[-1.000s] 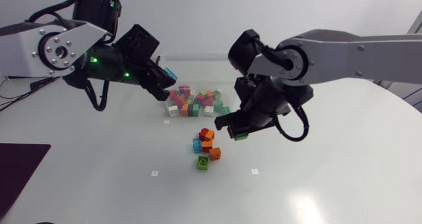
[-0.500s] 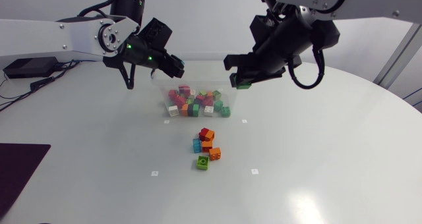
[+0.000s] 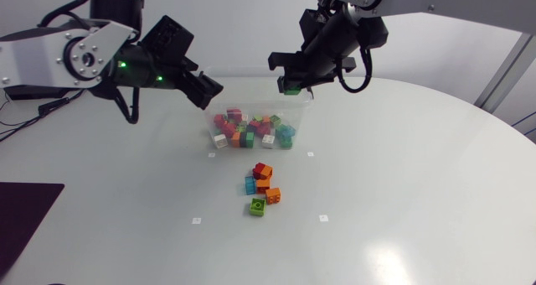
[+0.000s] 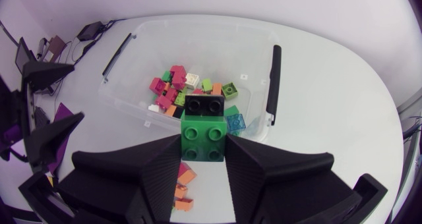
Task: Place the duplo bricks in the container
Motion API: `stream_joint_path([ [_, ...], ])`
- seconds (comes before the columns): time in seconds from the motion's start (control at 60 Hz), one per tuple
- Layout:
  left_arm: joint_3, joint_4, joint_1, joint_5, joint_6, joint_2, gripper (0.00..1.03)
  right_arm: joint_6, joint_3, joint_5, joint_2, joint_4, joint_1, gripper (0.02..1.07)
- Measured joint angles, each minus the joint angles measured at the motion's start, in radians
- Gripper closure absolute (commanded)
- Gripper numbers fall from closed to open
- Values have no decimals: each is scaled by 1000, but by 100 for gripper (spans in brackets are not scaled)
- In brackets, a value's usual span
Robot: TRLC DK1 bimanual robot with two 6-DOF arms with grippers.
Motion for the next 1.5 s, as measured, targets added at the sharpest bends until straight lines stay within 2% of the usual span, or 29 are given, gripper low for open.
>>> stream_joint_path([
  [0.167, -156, -4, -22, 48, 90, -134, 6, 0, 72, 0, 76, 29, 0, 70],
  [0.417, -289, -47, -50, 100, 194, -163, 6, 0, 159, 36, 170, 59, 2, 67],
  [0.45, -302, -47, -59, 101, 207, -163, 6, -1, 172, 46, 179, 60, 2, 56],
  [0.517, -336, -51, -82, 104, 238, -162, 6, -6, 197, 71, 202, 62, 4, 17],
  [0.567, -354, -53, -94, 105, 259, -158, 6, -9, 206, 87, 209, 62, 7, 7],
  [0.8, -381, -26, -124, 108, 306, -52, 6, -27, 205, 113, 199, 62, 14, 7],
  [0.917, -381, -14, -149, 108, 315, 26, 6, -43, 142, 113, 116, 81, 13, 7],
  [1.117, -339, -6, -164, 107, 315, 132, 6, -60, -98, 108, -156, 159, 5, 7],
  [1.217, -299, 41, -164, 105, 315, 182, 6, -69, -239, 76, -281, 174, 0, 7],
  [1.5, -223, 77, -163, 105, 315, 307, 6, -85, -560, 2, -496, 241, 0, 7],
])
